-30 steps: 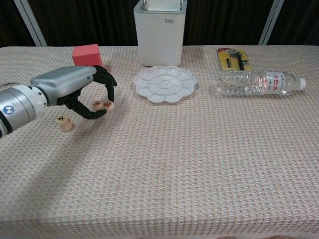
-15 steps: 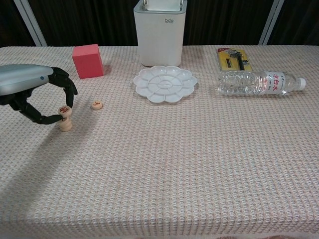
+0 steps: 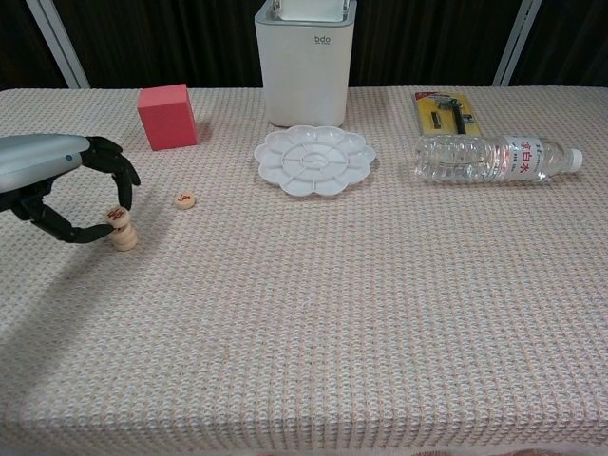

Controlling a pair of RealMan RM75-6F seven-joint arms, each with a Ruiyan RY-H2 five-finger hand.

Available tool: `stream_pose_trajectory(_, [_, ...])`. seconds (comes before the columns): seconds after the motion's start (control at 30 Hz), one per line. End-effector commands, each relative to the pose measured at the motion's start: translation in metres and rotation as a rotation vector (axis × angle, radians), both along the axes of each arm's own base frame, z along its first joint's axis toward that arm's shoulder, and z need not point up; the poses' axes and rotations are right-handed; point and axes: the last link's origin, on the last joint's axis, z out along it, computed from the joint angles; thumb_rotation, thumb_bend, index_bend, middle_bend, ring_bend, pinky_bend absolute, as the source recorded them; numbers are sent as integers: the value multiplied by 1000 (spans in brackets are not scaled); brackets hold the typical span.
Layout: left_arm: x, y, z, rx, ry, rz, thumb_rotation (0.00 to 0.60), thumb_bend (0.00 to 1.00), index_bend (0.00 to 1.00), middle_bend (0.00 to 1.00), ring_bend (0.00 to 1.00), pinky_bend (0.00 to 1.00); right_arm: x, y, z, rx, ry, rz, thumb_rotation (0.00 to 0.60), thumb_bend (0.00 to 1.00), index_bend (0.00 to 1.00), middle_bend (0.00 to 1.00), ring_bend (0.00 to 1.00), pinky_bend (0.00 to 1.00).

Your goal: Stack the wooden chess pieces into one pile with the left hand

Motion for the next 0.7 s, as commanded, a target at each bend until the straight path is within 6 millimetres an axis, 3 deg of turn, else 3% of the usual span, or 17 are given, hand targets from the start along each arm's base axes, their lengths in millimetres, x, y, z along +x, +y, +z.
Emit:
stream_pose_trajectory(0.03, [-2,1,-1,-3,2,7,600,349,477,205,0,0,-1,0,0,-1,2,-5,600,143,0,0,0,0])
stream_pose_trajectory(0.53, [-8,-1,-3,-14,-2,29,600,348,460,203,0,0,-3,1,0,0,6,-13,600,144,0,0,0,0])
stream_pose_trajectory(0.7, [-9,-1,-3,-13,-3,28,600,348,411,202,0,0,-4,0,0,-2,9,-18,600,145,0,0,0,0])
